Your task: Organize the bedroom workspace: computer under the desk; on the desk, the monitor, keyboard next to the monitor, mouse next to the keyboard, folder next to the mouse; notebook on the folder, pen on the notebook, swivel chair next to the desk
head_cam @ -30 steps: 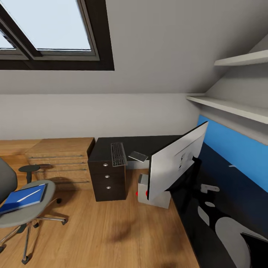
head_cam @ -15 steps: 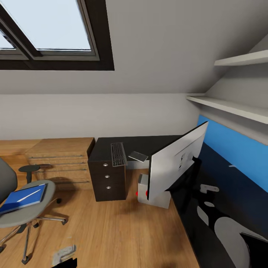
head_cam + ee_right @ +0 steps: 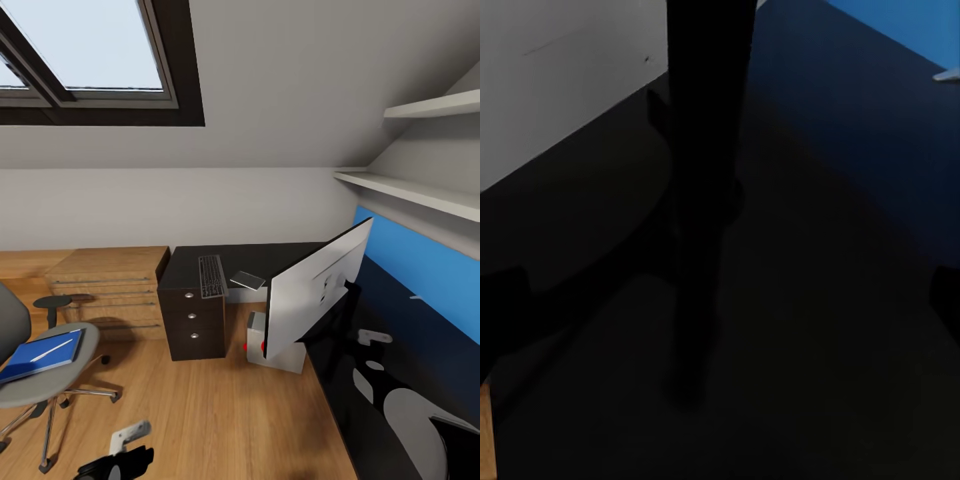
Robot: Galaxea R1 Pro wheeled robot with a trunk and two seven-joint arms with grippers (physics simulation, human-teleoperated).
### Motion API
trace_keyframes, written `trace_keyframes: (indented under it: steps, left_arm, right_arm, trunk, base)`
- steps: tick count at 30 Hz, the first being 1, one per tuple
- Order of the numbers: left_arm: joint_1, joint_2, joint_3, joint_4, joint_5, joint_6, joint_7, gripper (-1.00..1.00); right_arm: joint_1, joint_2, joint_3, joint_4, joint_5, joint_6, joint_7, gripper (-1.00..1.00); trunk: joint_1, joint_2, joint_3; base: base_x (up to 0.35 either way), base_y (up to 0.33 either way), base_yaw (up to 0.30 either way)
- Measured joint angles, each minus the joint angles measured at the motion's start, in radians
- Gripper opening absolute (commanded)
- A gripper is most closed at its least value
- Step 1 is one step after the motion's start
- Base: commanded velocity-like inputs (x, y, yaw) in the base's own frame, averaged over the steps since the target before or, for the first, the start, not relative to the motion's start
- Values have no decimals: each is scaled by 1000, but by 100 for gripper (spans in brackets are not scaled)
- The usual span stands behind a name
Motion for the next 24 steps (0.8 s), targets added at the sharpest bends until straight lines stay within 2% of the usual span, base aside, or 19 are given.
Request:
trace_keyframes:
  steps: [10,16,24]
  left_arm:
    - [0,1,0,37,-1,-1,2,100]
    - [0,3,0,39,-1,-10,2,100]
    - [0,2,0,51,-1,-12,2,100]
  right_arm:
    - [0,8,-1,2,1,-1,0,100]
    - [0,7,-1,0,2,-1,0,100]
    - [0,7,2,-1,4,0,0,100]
  trunk:
    - [0,0,0]
    - [0,0,0]
    - [0,0,0]
  base:
    - [6,0,0]
    - [170,0,0]
    - [53,-10,0]
